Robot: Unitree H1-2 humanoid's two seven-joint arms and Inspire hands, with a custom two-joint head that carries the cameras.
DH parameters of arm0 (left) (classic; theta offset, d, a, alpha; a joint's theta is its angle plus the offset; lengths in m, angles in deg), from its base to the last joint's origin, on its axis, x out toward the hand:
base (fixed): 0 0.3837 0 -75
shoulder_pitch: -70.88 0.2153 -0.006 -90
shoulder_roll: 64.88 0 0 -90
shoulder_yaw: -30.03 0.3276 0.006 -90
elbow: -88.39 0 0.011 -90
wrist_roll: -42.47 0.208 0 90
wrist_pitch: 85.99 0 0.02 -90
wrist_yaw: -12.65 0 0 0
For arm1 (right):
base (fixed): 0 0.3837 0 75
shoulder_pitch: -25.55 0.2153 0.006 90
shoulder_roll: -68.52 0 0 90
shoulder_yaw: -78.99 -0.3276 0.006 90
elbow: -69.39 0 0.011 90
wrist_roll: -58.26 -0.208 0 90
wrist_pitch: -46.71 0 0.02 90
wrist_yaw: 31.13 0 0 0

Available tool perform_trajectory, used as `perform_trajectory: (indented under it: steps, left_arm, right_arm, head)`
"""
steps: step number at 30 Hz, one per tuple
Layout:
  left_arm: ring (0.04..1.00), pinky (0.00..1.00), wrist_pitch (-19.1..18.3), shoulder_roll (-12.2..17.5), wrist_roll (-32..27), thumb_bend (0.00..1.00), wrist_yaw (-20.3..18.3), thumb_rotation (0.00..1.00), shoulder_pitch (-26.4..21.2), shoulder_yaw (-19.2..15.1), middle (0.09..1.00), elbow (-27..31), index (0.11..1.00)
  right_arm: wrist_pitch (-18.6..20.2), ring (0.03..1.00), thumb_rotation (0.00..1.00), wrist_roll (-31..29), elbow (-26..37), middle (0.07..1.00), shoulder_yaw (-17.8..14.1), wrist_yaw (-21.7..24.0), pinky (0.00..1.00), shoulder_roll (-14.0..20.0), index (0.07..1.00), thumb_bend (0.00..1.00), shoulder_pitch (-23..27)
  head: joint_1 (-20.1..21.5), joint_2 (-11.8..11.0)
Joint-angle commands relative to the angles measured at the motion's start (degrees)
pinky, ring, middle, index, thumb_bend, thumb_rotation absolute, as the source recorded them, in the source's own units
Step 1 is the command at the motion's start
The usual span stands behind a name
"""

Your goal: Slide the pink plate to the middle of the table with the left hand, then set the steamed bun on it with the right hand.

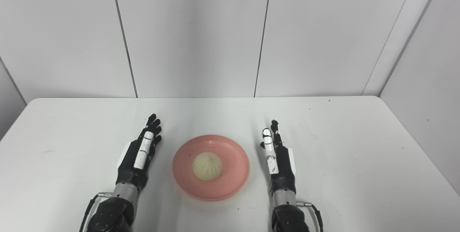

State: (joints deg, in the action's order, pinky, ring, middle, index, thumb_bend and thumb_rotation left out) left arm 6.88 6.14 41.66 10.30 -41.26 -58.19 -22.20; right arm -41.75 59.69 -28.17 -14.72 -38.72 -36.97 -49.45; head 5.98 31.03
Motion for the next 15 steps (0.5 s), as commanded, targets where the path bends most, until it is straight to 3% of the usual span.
perform_trajectory:
  steps: [1, 15]
  left_arm:
    - [1.0, 1.0, -1.95, 0.51, -0.25, 0.74, -0.4, 0.9, -0.69, 0.05, 1.0, 0.48, 0.988]
    - [1.0, 1.0, -3.85, 0.57, -0.23, 0.73, -0.74, 0.9, -0.47, 0.45, 0.994, 1.7, 0.99]
  right_arm:
    - [2.31, 0.934, 1.0, 0.19, 0.48, 0.999, 0.55, 0.22, 0.92, -0.65, 0.986, 0.7, 0.8]
    - [2.87, 0.941, 1.0, 1.15, 1.29, 0.993, 0.99, 0.45, 0.93, -0.11, 0.98, 0.71, 0.68]
  head:
    - [-0.08, 0.07]
    - [0.02, 0.41]
